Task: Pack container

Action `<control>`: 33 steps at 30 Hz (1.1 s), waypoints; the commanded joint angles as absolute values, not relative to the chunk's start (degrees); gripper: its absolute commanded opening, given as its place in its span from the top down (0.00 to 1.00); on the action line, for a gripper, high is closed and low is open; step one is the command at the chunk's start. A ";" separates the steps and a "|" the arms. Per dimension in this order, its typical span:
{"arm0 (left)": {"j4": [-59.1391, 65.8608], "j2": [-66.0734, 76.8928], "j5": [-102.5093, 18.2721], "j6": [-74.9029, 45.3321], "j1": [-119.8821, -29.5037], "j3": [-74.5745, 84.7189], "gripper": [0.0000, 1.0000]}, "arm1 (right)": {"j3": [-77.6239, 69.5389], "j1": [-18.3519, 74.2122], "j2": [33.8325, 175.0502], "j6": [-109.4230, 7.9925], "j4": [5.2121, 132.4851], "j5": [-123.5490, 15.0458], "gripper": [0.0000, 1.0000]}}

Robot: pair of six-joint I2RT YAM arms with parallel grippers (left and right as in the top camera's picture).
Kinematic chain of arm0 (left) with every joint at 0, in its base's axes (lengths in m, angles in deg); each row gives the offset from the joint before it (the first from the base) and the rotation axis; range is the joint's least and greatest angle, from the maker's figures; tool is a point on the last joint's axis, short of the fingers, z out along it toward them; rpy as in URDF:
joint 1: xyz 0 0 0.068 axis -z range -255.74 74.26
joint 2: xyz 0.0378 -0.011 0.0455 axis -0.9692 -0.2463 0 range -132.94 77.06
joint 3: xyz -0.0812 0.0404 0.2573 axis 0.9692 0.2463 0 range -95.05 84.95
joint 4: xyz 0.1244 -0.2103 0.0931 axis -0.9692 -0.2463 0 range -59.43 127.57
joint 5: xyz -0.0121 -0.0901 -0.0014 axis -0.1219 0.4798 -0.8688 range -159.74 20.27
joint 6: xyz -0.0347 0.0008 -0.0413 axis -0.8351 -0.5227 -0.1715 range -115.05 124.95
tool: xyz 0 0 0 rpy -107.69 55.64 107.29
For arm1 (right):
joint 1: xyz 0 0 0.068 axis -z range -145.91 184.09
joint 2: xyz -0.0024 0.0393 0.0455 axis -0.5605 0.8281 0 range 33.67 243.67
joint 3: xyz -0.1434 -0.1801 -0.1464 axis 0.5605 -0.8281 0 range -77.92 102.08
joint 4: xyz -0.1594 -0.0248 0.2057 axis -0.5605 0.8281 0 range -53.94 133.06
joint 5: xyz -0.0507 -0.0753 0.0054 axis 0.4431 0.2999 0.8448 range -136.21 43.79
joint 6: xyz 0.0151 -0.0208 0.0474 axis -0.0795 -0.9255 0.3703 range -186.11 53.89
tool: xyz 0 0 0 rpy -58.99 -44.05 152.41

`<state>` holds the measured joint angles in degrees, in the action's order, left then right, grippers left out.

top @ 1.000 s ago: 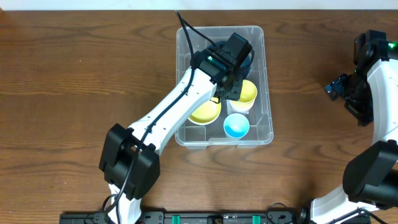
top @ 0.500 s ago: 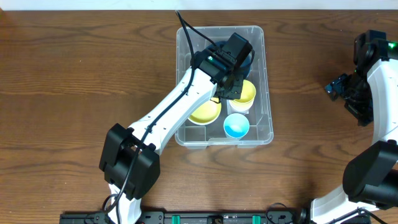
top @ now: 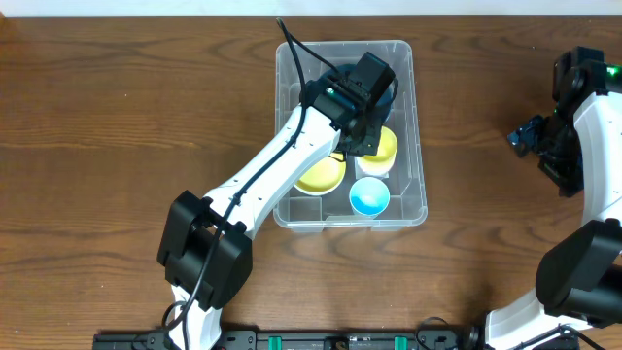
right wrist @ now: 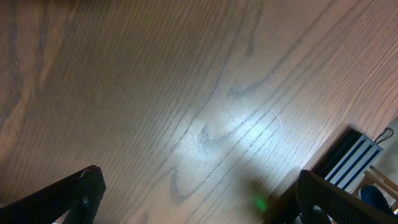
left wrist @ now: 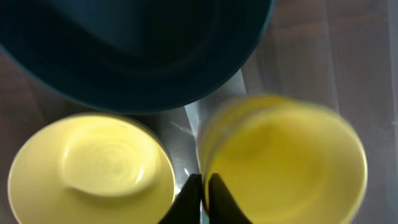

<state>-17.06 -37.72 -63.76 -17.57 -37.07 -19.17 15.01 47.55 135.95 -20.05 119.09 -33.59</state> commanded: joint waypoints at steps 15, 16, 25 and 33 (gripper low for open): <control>-18.09 -38.56 -63.76 -17.55 -37.15 -22.45 0.94 | 15.01 47.81 136.21 -19.46 119.11 -32.97 0.01; -18.20 -38.56 -63.76 -17.55 -37.15 -22.45 0.94 | 15.01 47.81 136.21 -19.44 119.13 -32.97 0.01; -18.46 -38.56 -63.76 -17.07 -37.15 -22.47 0.94 | 15.01 47.81 136.21 -19.44 119.13 -32.97 0.01; -22.92 -35.52 -63.78 -14.73 -38.27 -32.19 0.94 | 15.01 47.81 136.21 -19.44 119.11 -32.97 0.01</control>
<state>-21.59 -37.75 -63.71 -16.59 -37.39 -26.75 15.01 47.55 135.95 -20.05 119.11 -33.59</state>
